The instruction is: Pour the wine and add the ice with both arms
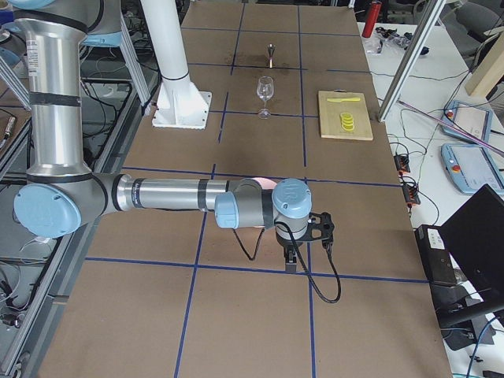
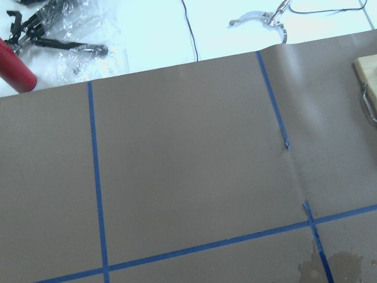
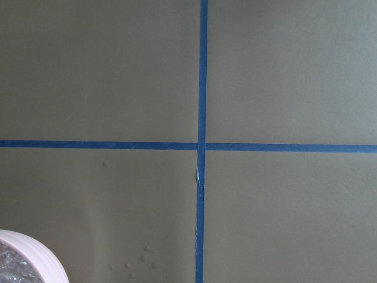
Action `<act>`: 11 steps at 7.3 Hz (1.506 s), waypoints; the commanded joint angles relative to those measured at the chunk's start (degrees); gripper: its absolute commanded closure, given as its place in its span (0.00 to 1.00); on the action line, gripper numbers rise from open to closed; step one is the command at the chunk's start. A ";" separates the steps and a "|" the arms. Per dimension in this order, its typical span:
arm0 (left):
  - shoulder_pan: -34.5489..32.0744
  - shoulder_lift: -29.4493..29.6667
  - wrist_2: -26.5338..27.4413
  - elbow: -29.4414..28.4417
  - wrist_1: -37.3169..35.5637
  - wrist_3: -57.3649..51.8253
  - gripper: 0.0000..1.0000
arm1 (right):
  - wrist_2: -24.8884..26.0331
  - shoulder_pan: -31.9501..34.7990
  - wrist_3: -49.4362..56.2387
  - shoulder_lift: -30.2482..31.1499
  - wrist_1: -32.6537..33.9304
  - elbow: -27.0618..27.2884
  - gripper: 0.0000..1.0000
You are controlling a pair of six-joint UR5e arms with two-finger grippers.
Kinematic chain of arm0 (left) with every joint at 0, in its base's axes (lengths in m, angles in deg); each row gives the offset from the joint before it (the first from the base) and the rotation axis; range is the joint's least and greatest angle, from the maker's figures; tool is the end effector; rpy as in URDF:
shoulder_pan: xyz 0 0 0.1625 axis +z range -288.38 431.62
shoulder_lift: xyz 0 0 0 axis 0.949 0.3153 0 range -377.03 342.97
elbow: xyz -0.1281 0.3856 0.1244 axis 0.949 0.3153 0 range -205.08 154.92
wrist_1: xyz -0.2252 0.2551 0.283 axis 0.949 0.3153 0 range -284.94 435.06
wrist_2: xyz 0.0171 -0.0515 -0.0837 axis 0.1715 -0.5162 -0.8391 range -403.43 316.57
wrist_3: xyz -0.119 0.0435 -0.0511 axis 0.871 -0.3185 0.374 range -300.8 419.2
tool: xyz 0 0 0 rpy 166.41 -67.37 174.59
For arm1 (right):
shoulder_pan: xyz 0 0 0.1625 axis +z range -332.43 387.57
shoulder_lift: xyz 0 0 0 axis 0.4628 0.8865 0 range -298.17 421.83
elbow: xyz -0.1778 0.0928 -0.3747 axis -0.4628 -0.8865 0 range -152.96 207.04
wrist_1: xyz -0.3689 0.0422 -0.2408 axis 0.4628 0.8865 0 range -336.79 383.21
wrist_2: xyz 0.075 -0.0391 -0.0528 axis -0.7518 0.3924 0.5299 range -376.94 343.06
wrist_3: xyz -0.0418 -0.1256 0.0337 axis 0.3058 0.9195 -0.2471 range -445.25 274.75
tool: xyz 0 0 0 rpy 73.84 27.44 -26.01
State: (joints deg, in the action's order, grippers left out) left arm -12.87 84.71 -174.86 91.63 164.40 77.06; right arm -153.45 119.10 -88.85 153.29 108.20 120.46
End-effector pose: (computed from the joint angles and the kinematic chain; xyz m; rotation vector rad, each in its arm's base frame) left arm 0.0109 -0.5601 0.3359 0.4749 0.8073 0.0387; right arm 0.0481 -0.5203 0.6540 0.1003 -0.8127 0.0352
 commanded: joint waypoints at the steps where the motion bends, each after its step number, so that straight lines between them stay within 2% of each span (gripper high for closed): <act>1: 9.74 -1.27 4.95 9.29 0.04 15.54 0.00 | 0.01 -0.21 0.00 -0.05 0.00 0.01 0.00; 2: 16.82 -1.71 7.91 12.54 0.13 27.11 0.00 | 0.01 -0.30 0.08 -0.05 0.09 -0.08 0.00; 3: 24.90 -3.19 14.38 16.41 0.22 37.75 0.00 | 0.01 -0.39 0.17 -0.05 0.09 -0.34 0.00; 4: 28.29 -3.82 15.92 18.62 0.31 44.56 0.00 | 0.10 -0.65 0.17 -0.05 0.09 -0.52 0.00; 5: 31.11 -4.26 18.72 20.30 0.31 49.06 0.00 | 0.10 -0.83 0.09 -0.05 0.09 -0.61 0.00; 6: 36.44 -9.48 25.10 23.62 0.48 49.54 0.00 | 0.10 -0.91 0.09 0.04 0.09 -0.61 0.00; 7: 38.76 -16.85 27.17 26.70 7.71 49.64 0.00 | 0.10 -0.92 0.17 0.04 0.09 -0.61 0.00; 8: 39.65 -27.19 27.71 27.16 20.83 50.42 0.00 | 0.10 -1.00 0.17 0.04 0.09 -0.61 0.00; 9: 41.92 -35.12 32.33 26.99 31.14 52.60 0.00 | 0.10 -1.26 0.00 -0.05 0.09 -0.35 0.00; 10: 46.38 -36.68 38.46 26.99 32.20 56.02 0.00 | -0.16 -1.27 -0.70 -0.05 0.17 0.52 0.00; 11: 53.65 -37.04 46.79 26.64 31.95 61.45 0.01 | -0.16 -1.70 -0.79 -0.05 0.18 0.97 0.00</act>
State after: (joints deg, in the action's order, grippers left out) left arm 33.50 49.94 -136.94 118.46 194.32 133.02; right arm -153.52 117.76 -89.32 153.26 108.35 120.78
